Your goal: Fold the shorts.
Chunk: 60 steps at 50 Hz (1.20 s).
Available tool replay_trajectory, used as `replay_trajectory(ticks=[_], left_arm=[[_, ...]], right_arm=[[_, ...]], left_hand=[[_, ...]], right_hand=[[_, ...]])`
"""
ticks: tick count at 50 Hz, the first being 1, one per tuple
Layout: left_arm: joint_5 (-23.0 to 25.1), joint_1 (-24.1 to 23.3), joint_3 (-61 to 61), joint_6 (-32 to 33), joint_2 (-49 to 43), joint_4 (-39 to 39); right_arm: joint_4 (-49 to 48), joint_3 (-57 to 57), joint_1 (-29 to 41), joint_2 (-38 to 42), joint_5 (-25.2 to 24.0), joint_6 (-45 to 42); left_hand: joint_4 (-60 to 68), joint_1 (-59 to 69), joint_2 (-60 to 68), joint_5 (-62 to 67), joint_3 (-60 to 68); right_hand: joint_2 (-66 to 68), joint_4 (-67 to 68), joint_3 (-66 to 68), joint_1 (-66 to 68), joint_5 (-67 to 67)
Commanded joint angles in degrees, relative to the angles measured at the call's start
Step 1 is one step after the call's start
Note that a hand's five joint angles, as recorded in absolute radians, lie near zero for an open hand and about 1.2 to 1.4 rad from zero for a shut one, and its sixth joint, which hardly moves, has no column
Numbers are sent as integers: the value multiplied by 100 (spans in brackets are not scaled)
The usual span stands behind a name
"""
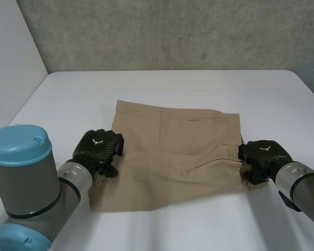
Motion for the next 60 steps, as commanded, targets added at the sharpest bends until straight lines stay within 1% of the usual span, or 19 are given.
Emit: replay_trajectory(ticks=[1, 9, 18, 22, 25, 30, 33, 36, 44, 46, 50, 54, 55, 56, 59, 60], left_arm=[[48, -23, 34, 1, -339, -4], [31, -14, 157, 27, -717, 14], [13, 38, 280, 431, -998, 171], [13, 47, 280, 484, -1025, 277], [13, 47, 280, 485, -1025, 348], [13, 47, 280, 493, -1042, 462], [13, 56, 280, 493, -1095, 488], [39, 56, 280, 493, -1130, 480], [22, 74, 272, 493, -1025, 427], [13, 74, 228, 485, -754, 409], [31, 100, 61, 423, 116, 357], [39, 100, -141, 397, 933, 155], [39, 109, -168, 388, 1118, 85], [39, 118, -203, 353, 1468, -81], [39, 144, -238, 248, 1953, -416], [48, 179, -221, 134, 2346, -782]], right_arm=[[0, 33, 30, -6, -3, 0], [0, 51, 29, 3, -3, -17], [0, 60, 30, 3, -12, -35], [0, 69, 30, 3, -12, -35], [-9, 77, 30, 3, -12, -35], [-9, 86, 30, 3, -12, -43], [-9, 95, 30, 3, -12, -43], [-9, 104, 30, 3, -12, -43], [0, 104, 21, -41, 14, -52], [0, 104, 21, -102, 14, -52], [61, 77, 21, -348, 41, -105], [140, 86, 21, -918, 58, -333], [202, 86, 12, -1189, 67, -438], [237, 86, 3, -1323, 76, -491], [464, 51, -41, -1805, 76, -667], [544, 42, -41, -1912, 76, -702]], left_hand=[[370, 302, 354, 367, 330], [269, 201, 253, 266, 229], [319, 251, 303, 316, 279], [420, 352, 403, 416, 379], [990, 922, 974, 987, 950], [2401, 2333, 2385, 2398, 2361], [2958, 2890, 2942, 2955, 2918], [3782, 3714, 3765, 3778, 3742], [3816, 3748, 3799, 3812, 3776], [3816, 3748, 3799, 3812, 3776], [3816, 3748, 3799, 3812, 3776], [3816, 3748, 3799, 3812, 3776], [3816, 3748, 3799, 3812, 3776], [3816, 3748, 3799, 3812, 3776], [3816, 3748, 3799, 3812, 3776], [3816, 3748, 3799, 3812, 3776]], right_hand=[[1240, 1174, 1217, 2475, 1247], [1240, 1174, 1217, 2475, 1247], [1240, 1174, 1217, 2475, 1247], [1240, 1174, 1217, 2475, 1247], [1240, 1174, 1217, 2475, 1247], [1240, 1174, 1217, 2475, 1247], [1240, 1174, 1217, 2475, 1247], [1240, 1174, 1217, 2475, 1247], [1240, 1174, 1217, 2475, 1247], [1240, 1174, 1217, 2475, 1247], [1240, 1174, 1217, 2475, 1247], [1240, 1174, 1217, 2475, 1247], [1240, 1174, 1217, 2475, 1247], [1240, 1174, 1217, 2475, 1247], [1240, 1174, 1217, 2475, 1247], [1240, 1174, 1217, 2475, 1247]])
